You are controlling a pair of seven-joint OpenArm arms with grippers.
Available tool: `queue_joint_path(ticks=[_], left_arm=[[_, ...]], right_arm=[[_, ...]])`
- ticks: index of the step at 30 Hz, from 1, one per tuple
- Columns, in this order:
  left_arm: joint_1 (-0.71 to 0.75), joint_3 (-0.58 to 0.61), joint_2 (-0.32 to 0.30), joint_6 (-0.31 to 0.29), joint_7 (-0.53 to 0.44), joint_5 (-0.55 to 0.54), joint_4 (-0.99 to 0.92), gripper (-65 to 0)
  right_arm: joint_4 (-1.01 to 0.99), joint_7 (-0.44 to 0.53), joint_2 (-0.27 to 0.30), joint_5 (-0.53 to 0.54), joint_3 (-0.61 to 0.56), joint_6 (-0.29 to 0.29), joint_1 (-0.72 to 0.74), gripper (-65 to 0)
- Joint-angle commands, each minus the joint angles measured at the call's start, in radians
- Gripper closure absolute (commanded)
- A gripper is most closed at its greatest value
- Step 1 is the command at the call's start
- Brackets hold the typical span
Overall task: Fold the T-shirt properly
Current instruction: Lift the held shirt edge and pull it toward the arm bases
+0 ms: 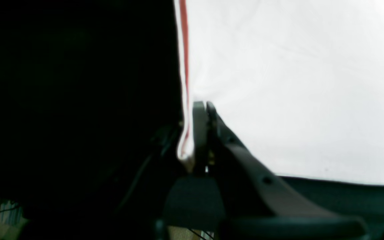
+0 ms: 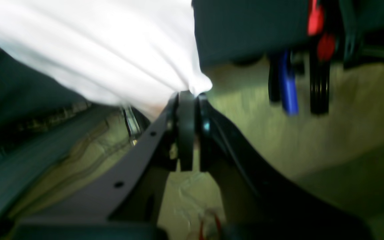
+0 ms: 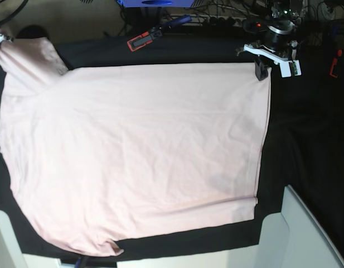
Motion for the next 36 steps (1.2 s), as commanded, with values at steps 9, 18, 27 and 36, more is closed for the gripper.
queue_joint_path(ticks=[9, 18, 27, 36], left_arm=[[0.070, -0.006, -0.008, 0.003, -0.026, -0.001, 0.110, 0.0], [0.079, -0.007, -0.008, 0.004, -0.026, -0.001, 0.150, 0.0], [0.042, -0.009, -0.008, 0.006, -0.026, -0.007, 0.144, 0.0], [-0.022, -0.006, -0.005, 0.076, -0.025, -0.007, 0.142, 0.0]], right_arm=[[0.057, -0.012, 0.013, -0.005, 0.003, -0.001, -0.049, 0.0], [0.055, -0.012, 0.050, -0.012, -0.072, -0.001, -0.011, 0.0], [0.052, -0.012, 0.078, -0.012, -0.141, -0.001, 0.071, 0.0], [-0.032, -0.013, 0.127, -0.013, -0.183, -0.001, 0.141, 0.0]])
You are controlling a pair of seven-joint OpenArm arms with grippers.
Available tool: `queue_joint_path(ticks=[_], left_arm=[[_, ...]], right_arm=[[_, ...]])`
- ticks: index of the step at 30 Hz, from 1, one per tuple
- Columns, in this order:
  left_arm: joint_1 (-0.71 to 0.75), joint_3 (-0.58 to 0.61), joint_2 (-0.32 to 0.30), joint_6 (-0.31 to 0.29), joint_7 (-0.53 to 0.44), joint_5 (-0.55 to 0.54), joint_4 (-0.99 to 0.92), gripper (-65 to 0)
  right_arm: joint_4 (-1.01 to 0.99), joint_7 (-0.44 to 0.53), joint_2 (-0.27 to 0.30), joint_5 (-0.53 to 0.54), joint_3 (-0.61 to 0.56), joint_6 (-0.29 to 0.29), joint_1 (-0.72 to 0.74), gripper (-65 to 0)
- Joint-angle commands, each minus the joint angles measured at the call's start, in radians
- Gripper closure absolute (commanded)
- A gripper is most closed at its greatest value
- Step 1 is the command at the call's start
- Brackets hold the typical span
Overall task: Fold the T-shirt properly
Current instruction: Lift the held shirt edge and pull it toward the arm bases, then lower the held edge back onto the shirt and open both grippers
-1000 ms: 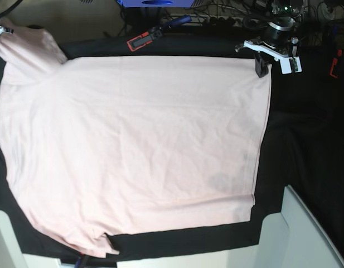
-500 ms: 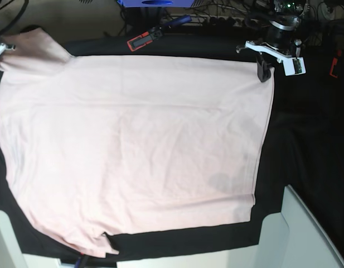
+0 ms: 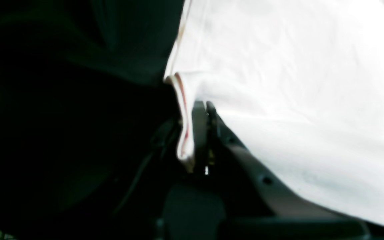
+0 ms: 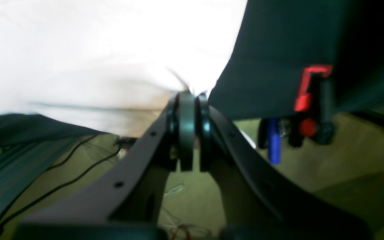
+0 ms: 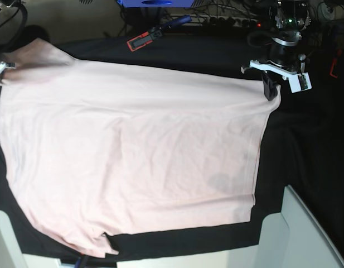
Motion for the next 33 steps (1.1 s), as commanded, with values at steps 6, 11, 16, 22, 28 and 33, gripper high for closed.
queue_joint_path(ticks=[6, 11, 16, 22, 28, 33], left_arm=[[-0.023, -0.001, -0.005, 0.002, -0.019, -0.008, 0.014, 0.0], [-0.066, -0.001, -0.002, 0.001, 0.149, -0.008, 0.021, 0.0], [-0.097, 0.005, 0.000, 0.001, 0.201, -0.008, 0.023, 0.0], [-0.129, 0.004, 0.018, -0.002, 0.305, -0.008, 0.051, 0.0], [-0.150, -0.002, 0.018, -0.001, 0.313, -0.008, 0.084, 0.0], [-0.184, -0.004, 0.018, 0.001, 0.313, -0.008, 0.080, 0.0]], right_arm=[[-0.028, 0.012, 0.070, 0.005, 0.004, -0.001, 0.062, 0.0], [-0.028, -0.016, 0.111, 0.005, 0.004, -0.001, 0.099, 0.0], [-0.028, -0.017, 0.125, 0.005, 0.002, -0.001, 0.137, 0.0], [-0.037, -0.020, 0.154, 0.005, -0.048, -0.001, 0.189, 0.0], [-0.125, -0.014, 0.157, 0.005, -0.093, -0.033, 0.238, 0.0], [-0.143, -0.013, 0.157, 0.005, -0.133, -0.034, 0.294, 0.0]])
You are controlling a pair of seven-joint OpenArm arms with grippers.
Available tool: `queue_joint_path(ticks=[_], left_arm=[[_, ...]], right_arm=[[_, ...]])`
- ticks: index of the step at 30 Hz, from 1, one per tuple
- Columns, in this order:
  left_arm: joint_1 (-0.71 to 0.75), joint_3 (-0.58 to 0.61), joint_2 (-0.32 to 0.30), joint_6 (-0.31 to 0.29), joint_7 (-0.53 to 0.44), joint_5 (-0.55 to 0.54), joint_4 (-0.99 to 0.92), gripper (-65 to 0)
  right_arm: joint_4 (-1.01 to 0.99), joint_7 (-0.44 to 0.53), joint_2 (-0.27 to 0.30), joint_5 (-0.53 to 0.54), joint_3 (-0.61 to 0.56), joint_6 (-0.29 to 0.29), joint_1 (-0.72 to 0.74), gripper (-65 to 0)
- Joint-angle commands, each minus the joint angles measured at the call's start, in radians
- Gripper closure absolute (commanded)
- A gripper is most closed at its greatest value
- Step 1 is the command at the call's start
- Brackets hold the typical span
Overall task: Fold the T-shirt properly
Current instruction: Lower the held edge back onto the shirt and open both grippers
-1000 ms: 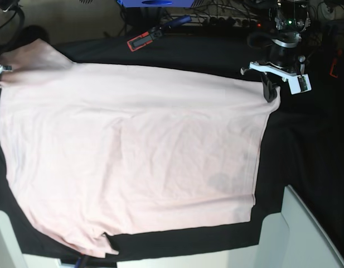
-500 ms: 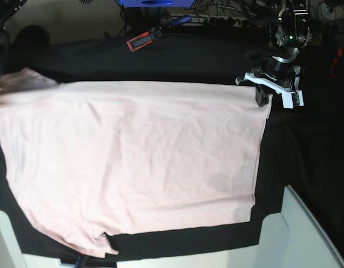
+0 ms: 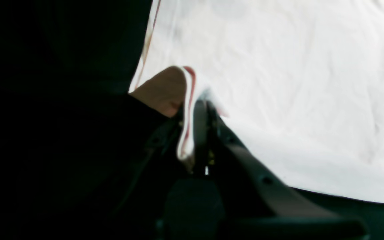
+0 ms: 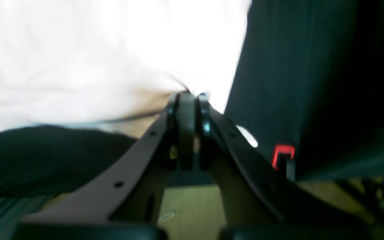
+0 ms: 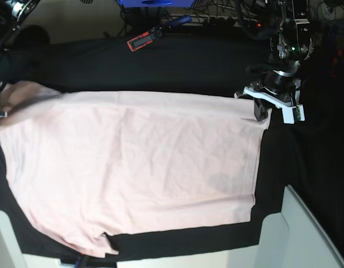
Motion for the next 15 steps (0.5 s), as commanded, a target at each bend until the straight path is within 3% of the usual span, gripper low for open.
queue_joint_path(ticks=[1, 7, 15], left_arm=[[-0.012, -0.004, -0.007, -0.003, -0.024, -0.008, 0.014, 0.0], [-0.057, -0.005, -0.005, -0.003, 0.014, -0.008, -0.043, 0.0], [-0.114, -0.005, -0.004, -0.003, 0.054, -0.008, -0.078, 0.0]], right_arm=[[0.011, 0.013, 0.022, 0.006, 0.001, -0.004, 0.023, 0.0], [-0.052, 0.022, 0.048, 0.006, -0.049, -0.058, 0.095, 0.0], [-0.187, 0.070, 0.085, 0.006, -0.095, -0.059, 0.169, 0.0]])
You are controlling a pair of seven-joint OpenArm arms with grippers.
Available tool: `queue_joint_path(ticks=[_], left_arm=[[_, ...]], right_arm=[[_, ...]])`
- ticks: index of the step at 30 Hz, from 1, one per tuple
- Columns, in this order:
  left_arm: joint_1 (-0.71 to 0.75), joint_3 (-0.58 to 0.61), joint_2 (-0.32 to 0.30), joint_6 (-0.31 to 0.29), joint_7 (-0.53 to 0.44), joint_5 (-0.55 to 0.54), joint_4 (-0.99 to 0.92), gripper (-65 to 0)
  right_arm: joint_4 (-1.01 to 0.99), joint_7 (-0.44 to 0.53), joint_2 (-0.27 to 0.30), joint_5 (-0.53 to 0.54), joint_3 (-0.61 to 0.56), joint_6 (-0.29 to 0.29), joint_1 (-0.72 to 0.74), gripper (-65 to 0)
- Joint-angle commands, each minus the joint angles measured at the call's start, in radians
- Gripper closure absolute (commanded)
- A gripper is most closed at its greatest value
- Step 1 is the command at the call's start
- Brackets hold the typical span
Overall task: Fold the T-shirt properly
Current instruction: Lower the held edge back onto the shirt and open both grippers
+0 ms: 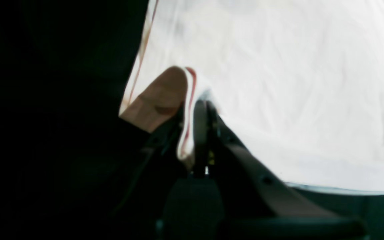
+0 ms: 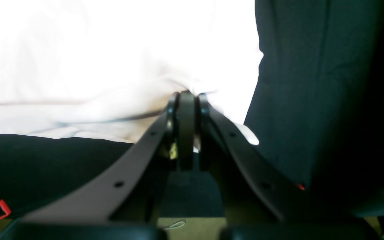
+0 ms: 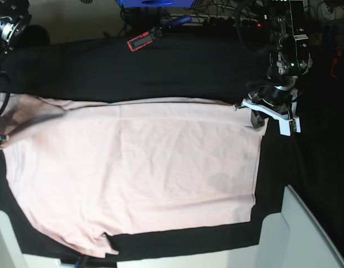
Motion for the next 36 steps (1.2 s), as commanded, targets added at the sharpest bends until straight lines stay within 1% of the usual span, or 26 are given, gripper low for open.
queue_joint_path(ticks=[1, 4, 5, 13, 16, 19, 23, 27, 36], left_arm=[[-0.010, -0.004, -0.006, -0.001, -0.020, -0.008, 0.014, 0.0], [-0.025, -0.004, -0.006, 0.039, -0.020, -0.009, 0.009, 0.0], [-0.035, -0.004, -0.006, 0.043, -0.020, -0.009, 0.003, 0.0], [-0.065, -0.007, -0.008, 0.043, -0.025, -0.009, -0.103, 0.0], [-0.087, -0.050, 0.000, 0.043, -0.025, -0.009, -0.139, 0.0], [-0.108, -0.095, 0.017, 0.043, -0.020, -0.008, -0.150, 0.0], [-0.127, -0.099, 0.012, 0.043, -0.020, 0.000, -0.159, 0.0], [-0.156, -0.098, 0.012, 0.043, -0.019, 0.002, -0.176, 0.0], [-0.237, -0.095, 0.014, 0.042, -0.019, 0.002, -0.299, 0.0]], right_arm=[[0.008, 0.037, 0.025, 0.011, -0.001, 0.000, 0.029, 0.0], [-0.029, 0.053, 0.025, 0.011, -0.002, 0.000, 0.058, 0.0], [-0.043, 0.053, 0.025, 0.011, -0.002, 0.000, 0.067, 0.0], [-0.106, 0.054, 0.025, 0.011, -0.013, 0.000, 0.114, 0.0], [-0.117, 0.094, 0.032, 0.011, -0.073, -0.002, 0.121, 0.0], [-0.153, 0.120, 0.037, 0.011, -0.097, -0.002, 0.124, 0.0], [-0.204, 0.148, 0.038, 0.011, -0.096, -0.002, 0.137, 0.0], [-0.230, 0.168, 0.057, 0.011, -0.096, -0.002, 0.139, 0.0], [-0.230, 0.168, 0.060, 0.011, -0.093, -0.002, 0.171, 0.0]])
